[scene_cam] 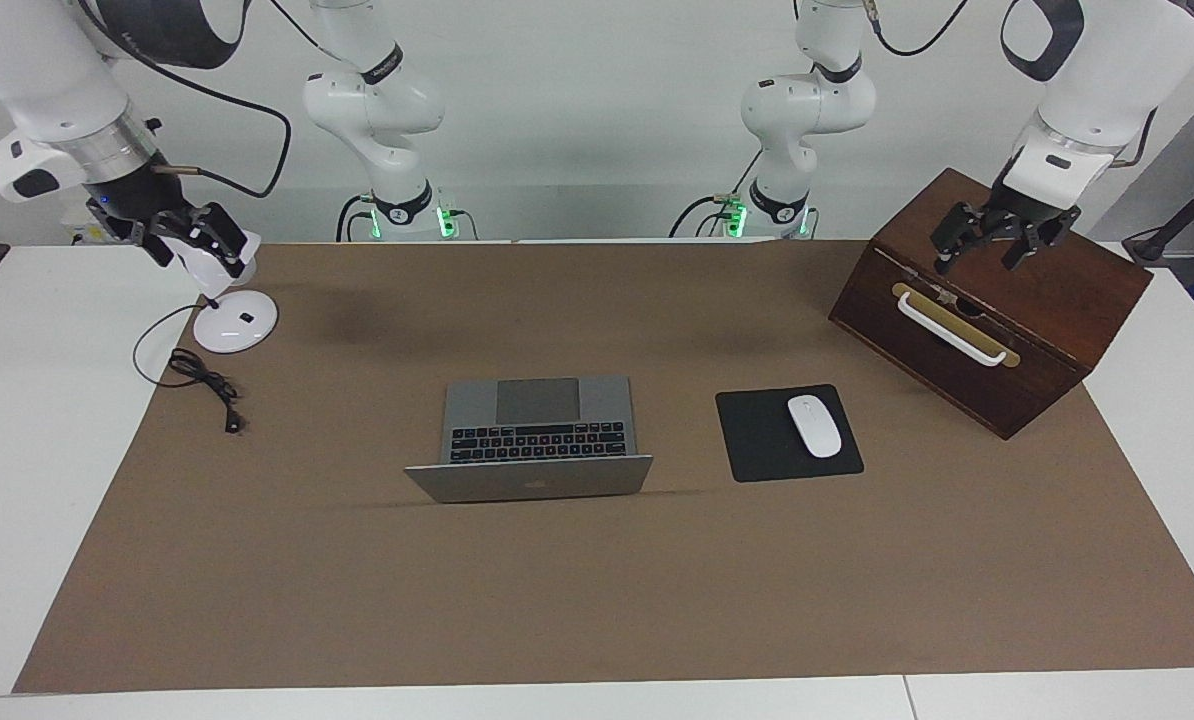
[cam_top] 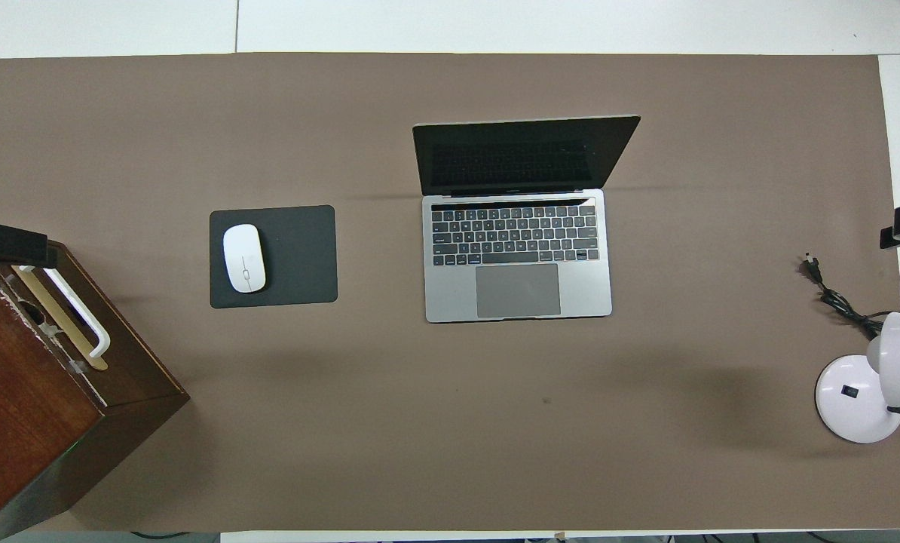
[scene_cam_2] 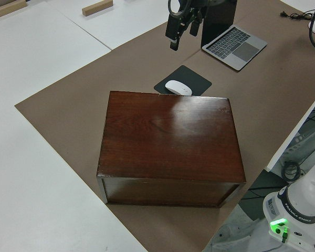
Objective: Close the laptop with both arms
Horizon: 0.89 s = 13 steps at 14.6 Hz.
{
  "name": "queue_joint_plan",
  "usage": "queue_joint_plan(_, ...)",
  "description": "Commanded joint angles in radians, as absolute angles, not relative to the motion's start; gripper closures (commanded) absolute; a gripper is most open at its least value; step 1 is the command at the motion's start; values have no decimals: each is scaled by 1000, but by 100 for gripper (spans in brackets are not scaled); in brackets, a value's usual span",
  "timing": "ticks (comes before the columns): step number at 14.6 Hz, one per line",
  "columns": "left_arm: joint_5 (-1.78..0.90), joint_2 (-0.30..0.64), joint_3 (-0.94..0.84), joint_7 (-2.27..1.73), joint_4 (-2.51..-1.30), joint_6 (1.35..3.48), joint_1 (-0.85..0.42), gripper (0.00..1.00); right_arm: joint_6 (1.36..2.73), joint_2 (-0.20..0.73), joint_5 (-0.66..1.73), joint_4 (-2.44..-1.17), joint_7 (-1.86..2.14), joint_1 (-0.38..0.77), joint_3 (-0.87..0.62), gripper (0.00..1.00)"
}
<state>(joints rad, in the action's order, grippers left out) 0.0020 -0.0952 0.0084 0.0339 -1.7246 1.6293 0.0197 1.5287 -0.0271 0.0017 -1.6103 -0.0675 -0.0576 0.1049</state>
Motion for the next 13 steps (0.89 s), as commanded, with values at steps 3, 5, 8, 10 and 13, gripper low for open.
queue_joint_plan(3,29,-120,8,34,-1752,1638,17,0,1526,-28,9,-1606,-32,-67,101,0)
queue_joint_plan(5,29,-120,9,29,-1755,1635,18,0,1525,-28,8,-1605,-32,-67,103,0)
queue_joint_plan(8,29,-120,9,29,-1753,1637,20,0,1528,-28,9,-1605,-32,-66,101,0)
queue_joint_plan(10,29,-120,9,28,-1753,1635,20,0,1526,-31,11,-1605,-34,-66,101,0)
queue_joint_plan(13,29,-120,11,28,-1753,1647,26,0,1526,-32,11,-1605,-32,-67,101,0)
